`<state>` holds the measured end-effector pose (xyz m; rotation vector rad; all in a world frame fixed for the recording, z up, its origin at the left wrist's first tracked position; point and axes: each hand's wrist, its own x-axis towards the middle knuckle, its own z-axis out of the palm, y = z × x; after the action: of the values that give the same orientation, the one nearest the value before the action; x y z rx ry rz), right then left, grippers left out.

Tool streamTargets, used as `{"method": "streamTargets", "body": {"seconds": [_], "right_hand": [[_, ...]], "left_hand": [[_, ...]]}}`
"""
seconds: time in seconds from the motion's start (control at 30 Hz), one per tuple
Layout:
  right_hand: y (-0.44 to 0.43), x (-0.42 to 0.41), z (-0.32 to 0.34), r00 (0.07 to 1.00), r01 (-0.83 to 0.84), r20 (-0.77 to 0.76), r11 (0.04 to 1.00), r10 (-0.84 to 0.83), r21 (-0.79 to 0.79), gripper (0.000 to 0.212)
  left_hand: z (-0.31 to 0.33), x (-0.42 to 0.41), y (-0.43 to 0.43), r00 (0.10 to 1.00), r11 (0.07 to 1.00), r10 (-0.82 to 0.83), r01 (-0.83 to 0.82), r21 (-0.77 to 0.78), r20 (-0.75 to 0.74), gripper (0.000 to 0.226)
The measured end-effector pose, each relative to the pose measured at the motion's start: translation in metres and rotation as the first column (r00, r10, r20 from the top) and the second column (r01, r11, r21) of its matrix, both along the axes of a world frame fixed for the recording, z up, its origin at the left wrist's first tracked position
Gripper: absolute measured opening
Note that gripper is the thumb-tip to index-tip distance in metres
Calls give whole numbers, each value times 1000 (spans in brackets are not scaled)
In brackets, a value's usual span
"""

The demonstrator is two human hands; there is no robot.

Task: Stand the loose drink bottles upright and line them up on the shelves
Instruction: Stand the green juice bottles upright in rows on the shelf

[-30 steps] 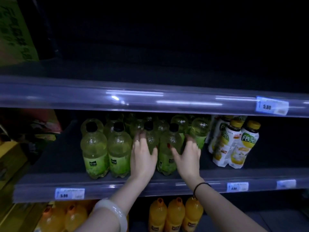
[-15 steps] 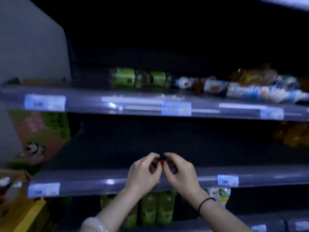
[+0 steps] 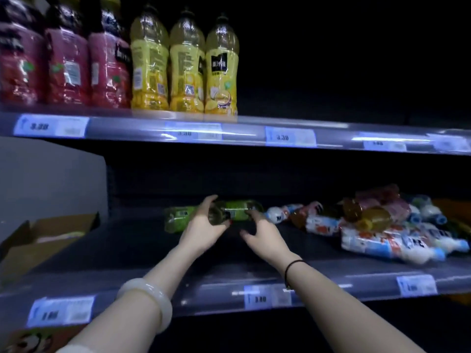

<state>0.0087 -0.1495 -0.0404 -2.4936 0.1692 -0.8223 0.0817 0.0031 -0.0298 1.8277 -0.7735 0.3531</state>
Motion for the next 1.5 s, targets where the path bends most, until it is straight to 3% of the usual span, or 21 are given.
{"method": "streamTargets", "body": {"seconds": [0.1, 0.2, 0.3, 0.43, 0.63, 0.77, 0.97, 1.1, 1.17, 1.27, 1.37, 1.5], "right_hand": [[-19, 44, 6, 999, -9, -42, 1000, 8, -17, 58], [-41, 82, 11, 998, -28, -67, 992, 19, -126, 45], [-58, 112, 15, 982, 32, -173, 964, -80, -265, 45], [-67, 146, 10, 936, -19, -332, 927, -115, -374, 66], [-76, 178, 8, 908, -30, -402, 937, -121, -348, 79], [-83, 193, 3, 892, -4, -429, 948, -140, -318, 80], [-79, 201, 8, 871, 58, -420, 902, -255, -428, 63], [-83, 203, 8, 903, 41, -398, 957, -158, -287, 74], [-89, 199, 7, 900, 72, -381, 933, -214, -352, 82], [-94, 189, 3, 883, 116, -380, 913, -275, -391, 75], [-98, 181, 6, 904, 101, -370, 948, -214, -301, 75], [-108, 171, 9, 867, 175, -359, 885, -346, -432, 80]], "left_hand": [[5, 34, -14, 999, 998, 36, -38, 47, 35, 69], [7, 70, -17, 999, 985, 50, -50, 165, 5, 73], [7, 105, -20, 992, 932, 124, -113, 345, -12, 80], [11, 131, -28, 974, 708, 213, -209, 675, 79, 95], [6, 147, -38, 941, 416, 262, -309, 855, 213, 104], [8, 155, -38, 928, 409, 274, -350, 843, 252, 82], [12, 153, -39, 938, 440, 280, -313, 841, 203, 79], [10, 147, -38, 935, 434, 281, -325, 840, 217, 78], [11, 144, -39, 933, 414, 275, -332, 848, 231, 86], [13, 137, -38, 936, 369, 257, -324, 871, 239, 84], [15, 133, -37, 941, 380, 254, -309, 872, 223, 77], [16, 129, -33, 948, 410, 243, -292, 864, 205, 76]]}}
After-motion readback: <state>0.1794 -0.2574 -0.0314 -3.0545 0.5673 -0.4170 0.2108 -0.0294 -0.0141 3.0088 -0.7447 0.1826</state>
